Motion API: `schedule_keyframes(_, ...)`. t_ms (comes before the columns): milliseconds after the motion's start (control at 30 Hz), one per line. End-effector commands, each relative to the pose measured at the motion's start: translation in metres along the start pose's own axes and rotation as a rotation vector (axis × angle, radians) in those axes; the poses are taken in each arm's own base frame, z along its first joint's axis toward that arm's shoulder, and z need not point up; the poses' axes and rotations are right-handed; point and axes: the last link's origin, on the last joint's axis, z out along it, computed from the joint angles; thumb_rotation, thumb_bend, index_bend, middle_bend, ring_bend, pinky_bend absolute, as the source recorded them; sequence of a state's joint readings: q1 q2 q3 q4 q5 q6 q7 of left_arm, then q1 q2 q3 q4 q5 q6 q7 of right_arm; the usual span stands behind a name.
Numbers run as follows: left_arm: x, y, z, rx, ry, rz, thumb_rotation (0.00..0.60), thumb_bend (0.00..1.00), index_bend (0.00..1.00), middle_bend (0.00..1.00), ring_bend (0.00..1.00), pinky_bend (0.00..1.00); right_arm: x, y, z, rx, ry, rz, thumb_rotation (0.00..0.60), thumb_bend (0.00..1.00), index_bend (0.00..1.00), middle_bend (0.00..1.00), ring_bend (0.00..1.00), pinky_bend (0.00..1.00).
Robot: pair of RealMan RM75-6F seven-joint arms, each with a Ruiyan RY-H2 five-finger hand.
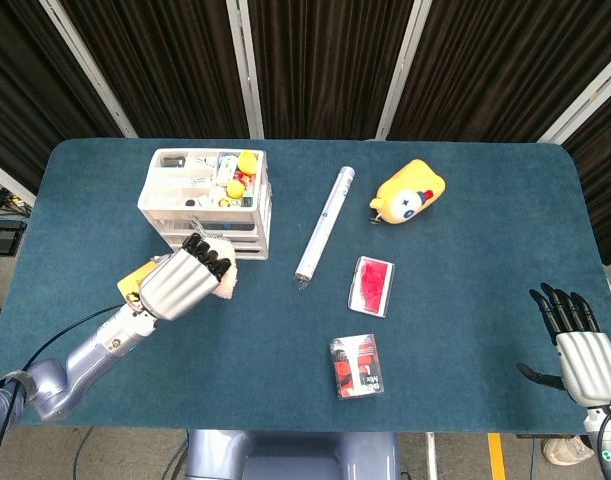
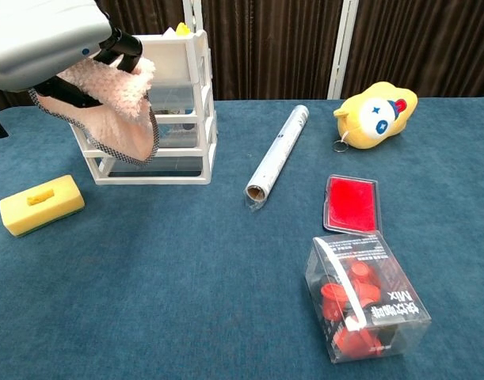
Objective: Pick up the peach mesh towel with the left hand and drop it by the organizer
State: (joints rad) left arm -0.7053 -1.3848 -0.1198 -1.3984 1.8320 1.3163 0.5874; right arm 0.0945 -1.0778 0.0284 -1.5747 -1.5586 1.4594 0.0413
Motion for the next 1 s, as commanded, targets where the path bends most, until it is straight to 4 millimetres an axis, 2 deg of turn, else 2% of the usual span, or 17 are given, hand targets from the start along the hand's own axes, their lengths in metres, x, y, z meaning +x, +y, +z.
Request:
schedule_keyframes(33,0.0,-0.001,-0.001,0.001,-0.002,0.001,0.6,0.64,0.96,0.76,0.68,0.58,0.0,0.0,0.0,0.0,-0.001,0.001,0.6,0.01,0.0,0.0,0.0,0.0)
schedule_keyframes(367,-0.006,-0.003,-0.01,0.005,-0.024,0.007,0.6,0.64,0.96,0.77,0.68,0.58,0.0,0.0,0.0,0.001,0.0,-0.002,0.6,0.01,0.0,0.0,0.0,0.0)
schedule_keyframes(1000,-0.013,0.004,-0.003,-0.01,-0.024,0.015,0.6,0.64,0.96,0.77,0.68,0.59,0.0,0.0,0.0,0.001,0.0,0.002,0.6,0.01,0.0,0.0,0.0,0.0)
